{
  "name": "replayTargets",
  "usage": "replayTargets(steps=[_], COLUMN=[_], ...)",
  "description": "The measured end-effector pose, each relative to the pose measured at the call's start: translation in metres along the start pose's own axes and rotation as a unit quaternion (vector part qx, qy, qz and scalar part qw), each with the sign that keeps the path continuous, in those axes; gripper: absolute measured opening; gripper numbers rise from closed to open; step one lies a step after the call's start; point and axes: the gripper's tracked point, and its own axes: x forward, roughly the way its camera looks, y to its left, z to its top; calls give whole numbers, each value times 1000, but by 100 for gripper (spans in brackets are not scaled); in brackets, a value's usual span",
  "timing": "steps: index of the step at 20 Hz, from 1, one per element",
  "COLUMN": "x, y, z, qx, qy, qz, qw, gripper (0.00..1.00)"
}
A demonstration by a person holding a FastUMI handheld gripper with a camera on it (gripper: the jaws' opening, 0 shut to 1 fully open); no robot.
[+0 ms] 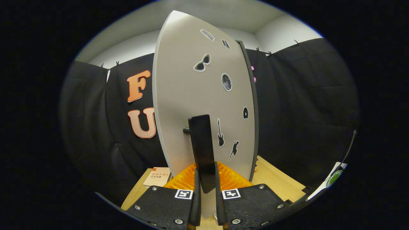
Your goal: Open the shoe cabinet door, grab the shoes and put them into the shoe cabinet, then close the shoe cabinet door.
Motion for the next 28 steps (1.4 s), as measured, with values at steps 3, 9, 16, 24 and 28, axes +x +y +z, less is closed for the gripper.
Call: replayTargets(steps=[3, 9, 16, 24, 28], x=[-5, -16, -22, -29, -31], y=[-14, -40, -78, -114, -162], z=[0, -1, 1, 3, -1], qx=[-5, 3, -2, 61, 71], qy=[-1, -2, -17, -55, -55], qz=[-20, -52, -86, -43, -47], qw=[1000, 999, 996, 996, 995], gripper=[19, 18, 18, 14, 14])
